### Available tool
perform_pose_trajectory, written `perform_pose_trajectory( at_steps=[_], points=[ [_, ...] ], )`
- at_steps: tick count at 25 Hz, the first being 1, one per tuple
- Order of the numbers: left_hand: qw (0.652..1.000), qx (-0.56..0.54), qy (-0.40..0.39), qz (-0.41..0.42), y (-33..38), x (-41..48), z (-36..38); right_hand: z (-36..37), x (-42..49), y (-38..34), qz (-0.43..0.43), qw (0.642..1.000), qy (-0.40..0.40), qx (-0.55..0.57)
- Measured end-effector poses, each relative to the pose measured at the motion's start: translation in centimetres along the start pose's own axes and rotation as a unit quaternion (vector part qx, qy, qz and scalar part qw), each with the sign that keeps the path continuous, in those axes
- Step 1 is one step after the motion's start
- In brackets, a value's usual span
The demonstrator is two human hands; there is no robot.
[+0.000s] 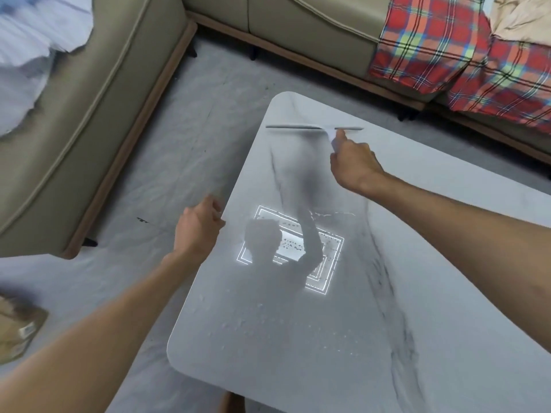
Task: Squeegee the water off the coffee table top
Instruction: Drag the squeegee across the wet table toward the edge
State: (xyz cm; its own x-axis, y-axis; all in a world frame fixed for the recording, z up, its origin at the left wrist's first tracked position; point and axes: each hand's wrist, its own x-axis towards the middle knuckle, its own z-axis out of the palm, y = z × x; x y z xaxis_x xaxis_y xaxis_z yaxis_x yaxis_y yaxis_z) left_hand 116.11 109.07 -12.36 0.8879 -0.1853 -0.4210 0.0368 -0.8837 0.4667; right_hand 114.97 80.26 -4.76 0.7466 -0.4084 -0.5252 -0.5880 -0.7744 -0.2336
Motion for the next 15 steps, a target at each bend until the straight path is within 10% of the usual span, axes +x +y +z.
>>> perform_pose_trajectory(
  at_steps=[15],
  points=[
    [0.991, -0.047, -0.007, -0.122, -1.8, -2.3, -0.2, 7.6, -14.0, 9.4, -0.218, 0.944, -0.046, -0.245]
  ],
)
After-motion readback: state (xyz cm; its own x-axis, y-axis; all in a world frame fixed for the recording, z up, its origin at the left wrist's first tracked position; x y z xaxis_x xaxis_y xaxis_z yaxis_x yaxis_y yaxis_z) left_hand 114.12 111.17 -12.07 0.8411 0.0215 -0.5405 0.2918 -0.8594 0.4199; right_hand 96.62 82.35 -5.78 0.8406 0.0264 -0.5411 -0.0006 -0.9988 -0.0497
